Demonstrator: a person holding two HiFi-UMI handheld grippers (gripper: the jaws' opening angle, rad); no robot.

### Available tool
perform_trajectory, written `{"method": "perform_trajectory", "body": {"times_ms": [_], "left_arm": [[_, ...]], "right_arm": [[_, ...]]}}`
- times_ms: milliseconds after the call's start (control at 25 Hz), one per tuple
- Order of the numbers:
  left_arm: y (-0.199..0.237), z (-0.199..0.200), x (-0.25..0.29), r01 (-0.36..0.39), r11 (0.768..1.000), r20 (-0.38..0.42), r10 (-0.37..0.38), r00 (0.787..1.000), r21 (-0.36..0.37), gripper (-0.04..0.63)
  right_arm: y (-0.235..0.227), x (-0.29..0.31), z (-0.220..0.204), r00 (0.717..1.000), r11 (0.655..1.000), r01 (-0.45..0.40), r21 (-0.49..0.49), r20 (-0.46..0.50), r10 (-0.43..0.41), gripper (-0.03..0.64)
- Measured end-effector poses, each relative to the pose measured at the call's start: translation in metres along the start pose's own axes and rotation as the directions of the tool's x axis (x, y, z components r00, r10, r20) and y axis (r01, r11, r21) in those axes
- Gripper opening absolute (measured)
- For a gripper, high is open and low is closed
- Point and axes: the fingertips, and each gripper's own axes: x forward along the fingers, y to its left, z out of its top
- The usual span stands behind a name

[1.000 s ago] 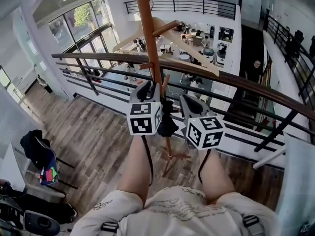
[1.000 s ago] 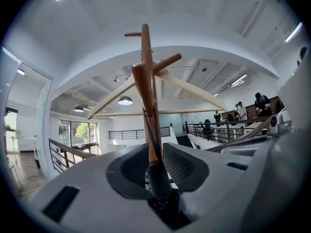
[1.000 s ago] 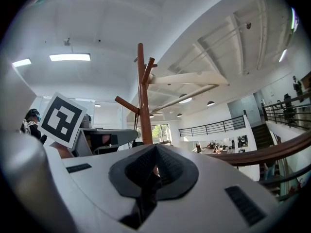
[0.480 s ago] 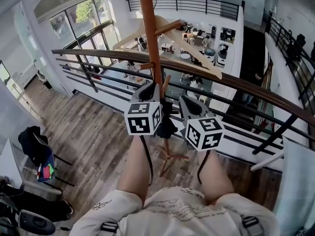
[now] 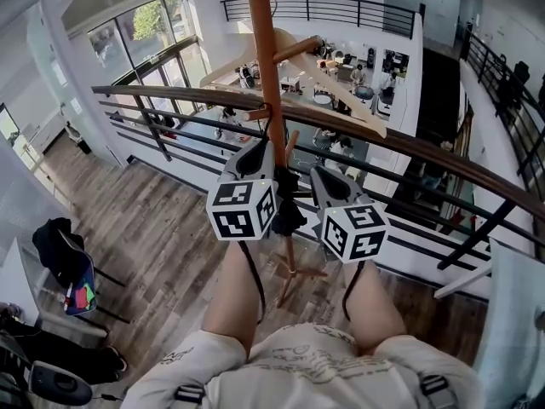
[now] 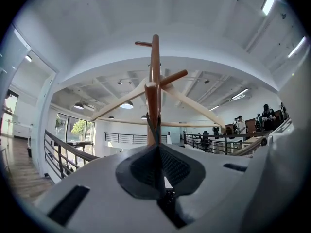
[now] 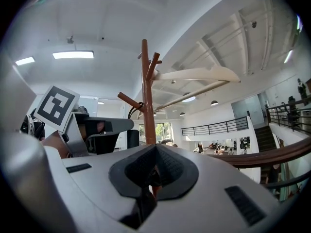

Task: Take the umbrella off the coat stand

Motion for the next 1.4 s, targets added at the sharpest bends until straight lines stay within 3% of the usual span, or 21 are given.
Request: {"method": "perform_trajectory", "body": {"times_ms": [360,560,960,1400], "left_arm": [[0.001,0.028,-0.031,-0.025,1.0,0.063,0.024,0.998,0.015,0.009],[0.012,0.03,-0.056,-0.035,0.999,0.064,0.036,0.997,-0.005,0.009],[0.012,0.038,-0.093,-0.02,0.999,0.068,0.018,0.998,0.036,0.009],[0.022,0.046,-0.124,-0.04,0.999,0.095,0.037,0.995,0.031,0.009]], "right_arm": [[0.012,-0.009,0.007,1.0,1.0,-0.017,-0.015,0.014,0.018,0.003],[0.031,-0.01,0.006,0.999,0.999,-0.04,-0.005,0.03,0.04,0.003],[0.081,-0.007,0.003,0.995,0.996,-0.085,0.025,0.05,0.083,0.003],[0.097,-0.016,0.017,0.993,0.996,-0.089,0.031,0.083,0.086,0.003]]}}
